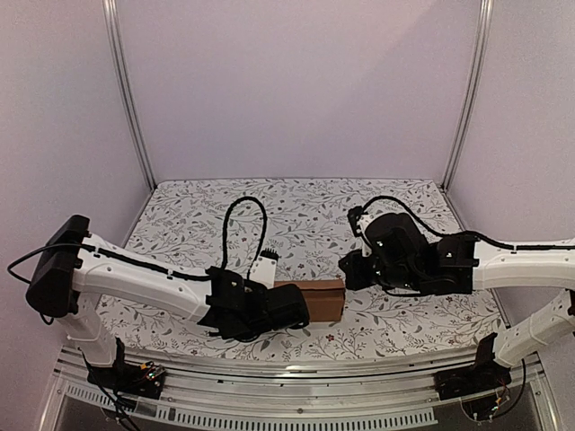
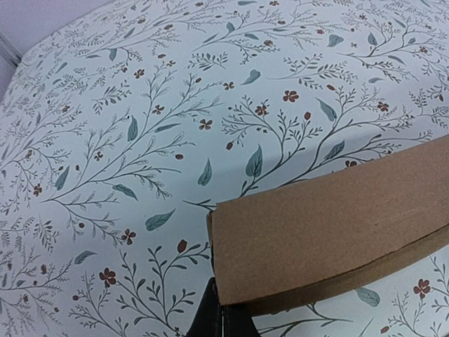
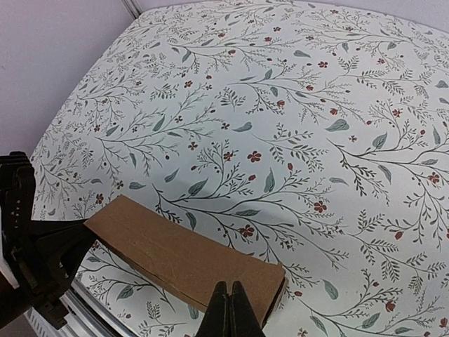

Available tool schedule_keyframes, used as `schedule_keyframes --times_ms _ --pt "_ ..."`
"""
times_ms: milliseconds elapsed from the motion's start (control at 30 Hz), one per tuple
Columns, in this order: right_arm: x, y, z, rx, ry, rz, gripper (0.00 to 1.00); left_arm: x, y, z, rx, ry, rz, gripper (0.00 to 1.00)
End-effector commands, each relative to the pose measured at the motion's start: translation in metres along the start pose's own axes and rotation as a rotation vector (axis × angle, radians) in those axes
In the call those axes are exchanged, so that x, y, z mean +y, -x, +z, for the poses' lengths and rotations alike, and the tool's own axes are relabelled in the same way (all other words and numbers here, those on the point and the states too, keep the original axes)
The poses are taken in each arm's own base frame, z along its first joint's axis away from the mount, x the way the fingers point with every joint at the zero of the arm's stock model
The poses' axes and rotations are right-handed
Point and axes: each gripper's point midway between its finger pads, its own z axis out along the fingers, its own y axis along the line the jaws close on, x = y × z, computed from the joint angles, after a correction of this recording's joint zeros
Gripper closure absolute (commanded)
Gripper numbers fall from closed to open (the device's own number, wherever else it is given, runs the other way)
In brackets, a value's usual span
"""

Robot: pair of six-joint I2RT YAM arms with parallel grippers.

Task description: Fold the paper box

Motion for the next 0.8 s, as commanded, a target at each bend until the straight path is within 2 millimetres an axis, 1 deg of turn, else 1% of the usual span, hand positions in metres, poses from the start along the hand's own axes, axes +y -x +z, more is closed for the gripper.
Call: schedule_keyframes --times_ms 0,133,200,267,333,467,533,567,633,667,700,767 --pt "-0.008 -0.038 0.024 0.084 -0.023 -0.028 1.0 0.003 -0.067 0.019 0.232 0.007 0.114 1.0" --pt "-0.02 -0.08 0.041 0.158 -0.029 0.028 1.0 0.002 -0.069 0.02 0.239 0.008 0.12 1.0" --pt "-0.024 -0.09 0.042 0.171 -0.038 0.049 1.0 0.002 -0.07 0.021 0.242 0.008 0.121 1.0" --pt "-0.024 -0.092 0.041 0.169 -0.038 0.056 1.0 0.002 -0.071 0.021 0.244 0.009 0.123 1.0" --pt "-0.023 -0.087 0.039 0.156 -0.036 0.059 1.0 0.0 -0.071 0.022 0.243 0.008 0.129 1.0" --pt "-0.014 -0.067 0.031 0.114 -0.017 0.045 1.0 -0.002 -0.07 0.022 0.245 0.006 0.136 1.0" --pt "-0.006 -0.054 0.028 0.094 -0.004 0.031 1.0 -0.002 -0.068 0.021 0.242 0.005 0.136 1.0" --pt "0.003 -0.041 0.026 0.075 0.015 0.012 1.0 0.0 -0.066 0.019 0.236 0.005 0.132 1.0" --pt "0.012 -0.032 0.027 0.066 0.035 -0.002 1.0 0.001 -0.063 0.017 0.231 0.004 0.13 0.95" --pt "0.015 -0.031 0.028 0.068 0.042 -0.005 1.0 0.001 -0.062 0.016 0.229 0.005 0.13 0.89" --pt "0.018 -0.032 0.031 0.075 0.048 -0.009 1.0 0.002 -0.062 0.015 0.229 0.008 0.134 0.85" --pt "0.022 -0.035 0.037 0.088 0.057 -0.011 1.0 0.003 -0.06 0.013 0.226 0.009 0.136 0.81"
